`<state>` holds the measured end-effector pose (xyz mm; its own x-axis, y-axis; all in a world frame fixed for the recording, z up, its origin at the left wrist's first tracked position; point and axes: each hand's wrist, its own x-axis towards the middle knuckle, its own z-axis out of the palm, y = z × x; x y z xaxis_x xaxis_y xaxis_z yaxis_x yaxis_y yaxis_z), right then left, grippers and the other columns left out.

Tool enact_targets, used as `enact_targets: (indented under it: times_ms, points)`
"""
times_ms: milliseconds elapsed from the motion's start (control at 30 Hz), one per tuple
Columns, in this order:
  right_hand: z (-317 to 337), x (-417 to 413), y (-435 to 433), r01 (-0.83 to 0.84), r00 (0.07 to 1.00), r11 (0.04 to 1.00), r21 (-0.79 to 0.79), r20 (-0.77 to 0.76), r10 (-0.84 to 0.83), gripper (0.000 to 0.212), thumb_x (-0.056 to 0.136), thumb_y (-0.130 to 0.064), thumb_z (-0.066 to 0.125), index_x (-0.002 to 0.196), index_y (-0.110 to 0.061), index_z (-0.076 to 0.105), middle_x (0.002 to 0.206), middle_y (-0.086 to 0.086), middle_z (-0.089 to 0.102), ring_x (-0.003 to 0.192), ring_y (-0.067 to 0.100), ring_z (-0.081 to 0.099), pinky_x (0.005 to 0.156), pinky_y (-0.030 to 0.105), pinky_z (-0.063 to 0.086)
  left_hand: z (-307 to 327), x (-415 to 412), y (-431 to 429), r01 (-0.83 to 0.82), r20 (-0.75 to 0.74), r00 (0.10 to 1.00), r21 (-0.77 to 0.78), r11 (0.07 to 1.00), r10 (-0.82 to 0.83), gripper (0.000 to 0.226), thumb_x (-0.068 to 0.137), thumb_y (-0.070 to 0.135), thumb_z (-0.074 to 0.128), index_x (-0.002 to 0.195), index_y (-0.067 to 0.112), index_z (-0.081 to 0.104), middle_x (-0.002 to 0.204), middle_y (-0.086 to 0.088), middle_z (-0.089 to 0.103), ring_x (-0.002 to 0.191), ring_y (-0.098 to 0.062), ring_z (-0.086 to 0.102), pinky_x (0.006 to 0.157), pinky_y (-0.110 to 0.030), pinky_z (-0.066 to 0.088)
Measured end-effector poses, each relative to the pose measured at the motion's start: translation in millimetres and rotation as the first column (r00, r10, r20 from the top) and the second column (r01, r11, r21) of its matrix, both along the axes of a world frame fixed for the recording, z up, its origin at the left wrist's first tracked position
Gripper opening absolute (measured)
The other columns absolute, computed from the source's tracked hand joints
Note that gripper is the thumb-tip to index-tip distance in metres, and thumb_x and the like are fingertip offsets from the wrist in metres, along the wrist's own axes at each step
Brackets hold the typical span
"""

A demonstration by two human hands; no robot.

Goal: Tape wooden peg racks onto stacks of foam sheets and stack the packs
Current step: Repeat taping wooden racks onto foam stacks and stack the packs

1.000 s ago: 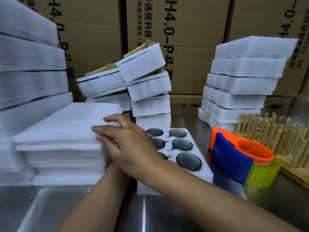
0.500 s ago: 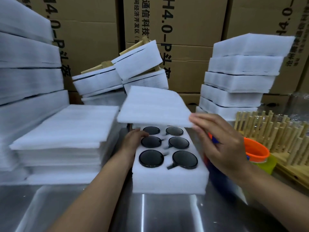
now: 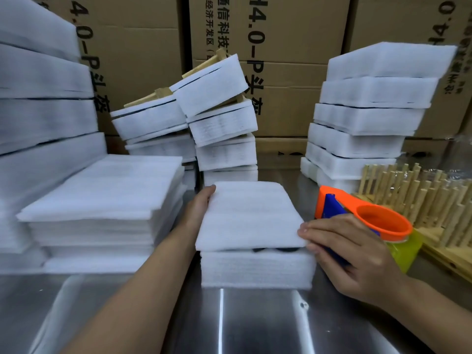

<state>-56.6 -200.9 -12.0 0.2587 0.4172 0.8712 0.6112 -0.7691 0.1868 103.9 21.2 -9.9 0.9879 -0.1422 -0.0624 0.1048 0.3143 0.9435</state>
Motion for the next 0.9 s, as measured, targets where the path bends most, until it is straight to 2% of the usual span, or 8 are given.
enact_targets:
  times_ms: [67,233,400,567,900]
  points:
    - [0,0,-2,-0.004,1.0,1.0,0.008,-0.021,0.004,0.019,0.086,-0.013,0.06,0.091,-0.002,0.075,0.097,0.005,0.071,0.088,0.013,0.064,0.078,0.031,0.048,-2,0,2,0.013,-0.007,1.0,0.047,0.999,-0.013,0.016,0.084,0.029,0.064,0.081,0.015,0.07,0.069,0.0,0.072,0.061,-0.016,0.069,0.061,-0.024,0.049]
    - [-3,1,-4,-0.01,0.998,1.0,0.005,-0.061,0.01,0.017,0.084,-0.014,0.062,0.09,-0.005,0.075,0.095,0.004,0.071,0.083,0.015,0.065,0.076,0.033,0.048,1,-7,3,0.046,-0.006,0.999,0.024,0.999,-0.046,0.008,0.085,0.022,0.064,0.084,0.015,0.069,0.066,0.002,0.072,0.055,-0.011,0.068,0.046,-0.016,0.048]
    - [-2,0,-5,-0.016,0.998,1.0,-0.001,-0.068,0.016,0.017,0.083,-0.014,0.062,0.088,-0.004,0.075,0.093,0.004,0.071,0.08,0.017,0.066,0.075,0.034,0.047,2,-9,3,0.111,0.006,0.994,-0.001,0.994,-0.111,0.014,0.087,0.021,0.061,0.096,0.013,0.068,0.074,0.0,0.074,0.062,-0.013,0.07,0.057,-0.021,0.052]
    - [-1,-2,-4,-0.015,0.997,1.0,0.003,-0.075,0.015,0.017,0.082,-0.014,0.061,0.085,-0.004,0.075,0.091,0.004,0.071,0.08,0.015,0.065,0.074,0.034,0.047,2,-11,2,0.125,0.022,0.992,-0.024,0.992,-0.125,0.018,0.087,0.02,0.062,0.102,0.012,0.068,0.078,-0.002,0.074,0.065,-0.014,0.071,0.053,-0.019,0.052]
    - [3,-5,-2,-0.015,0.994,1.0,-0.009,-0.113,0.014,0.017,0.08,-0.013,0.061,0.083,-0.004,0.075,0.088,0.003,0.071,0.079,0.014,0.065,0.072,0.034,0.047,1,-7,2,0.153,0.083,0.985,-0.016,0.988,-0.151,0.011,0.091,0.013,0.055,0.092,0.016,0.067,0.072,0.003,0.074,0.061,-0.01,0.07,0.047,-0.016,0.049]
